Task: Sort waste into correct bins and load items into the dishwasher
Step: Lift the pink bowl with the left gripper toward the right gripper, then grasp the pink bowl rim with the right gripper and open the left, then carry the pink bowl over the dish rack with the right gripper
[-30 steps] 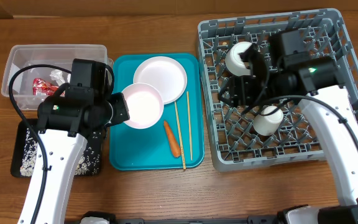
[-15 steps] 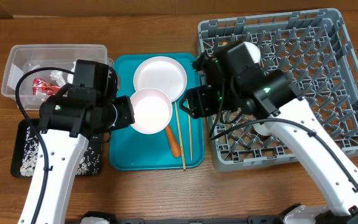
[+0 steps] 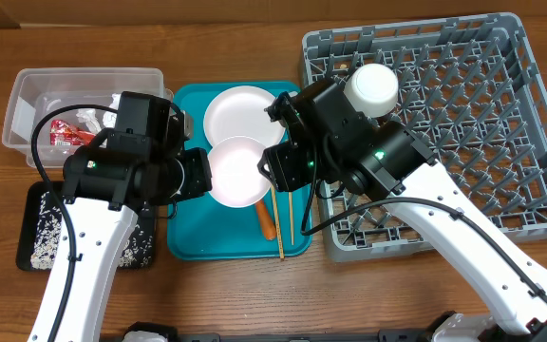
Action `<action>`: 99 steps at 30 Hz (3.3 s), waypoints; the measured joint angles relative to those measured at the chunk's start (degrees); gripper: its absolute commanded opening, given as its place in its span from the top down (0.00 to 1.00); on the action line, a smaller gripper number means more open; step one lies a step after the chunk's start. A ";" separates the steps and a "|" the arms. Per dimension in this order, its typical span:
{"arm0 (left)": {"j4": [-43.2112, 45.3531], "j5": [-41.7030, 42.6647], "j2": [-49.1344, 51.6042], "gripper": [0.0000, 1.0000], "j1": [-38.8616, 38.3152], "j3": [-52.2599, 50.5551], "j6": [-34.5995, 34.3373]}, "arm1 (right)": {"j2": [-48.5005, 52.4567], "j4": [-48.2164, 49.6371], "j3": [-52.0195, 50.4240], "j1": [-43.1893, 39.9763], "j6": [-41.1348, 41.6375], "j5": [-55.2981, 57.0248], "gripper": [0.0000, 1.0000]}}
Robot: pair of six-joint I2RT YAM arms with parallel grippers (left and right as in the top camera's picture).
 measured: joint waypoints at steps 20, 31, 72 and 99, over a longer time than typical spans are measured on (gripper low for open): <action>-0.44 0.85 0.02 0.96 0.00 0.00 0.00 | 3.76 0.85 0.00 0.00 2.82 0.83 0.89; -0.31 1.36 3.23 0.96 -0.66 0.70 -0.02 | 5.09 0.07 -0.24 -0.07 3.10 4.79 0.96; -1.86 -17.07 4.42 0.00 -0.59 18.80 4.55 | 0.39 -13.90 1.07 -1.53 15.58 95.80 0.96; -3.28 -18.27 10.05 0.00 -0.59 18.80 4.55 | 3.37 6.51 -16.31 -11.54 17.79 96.61 0.96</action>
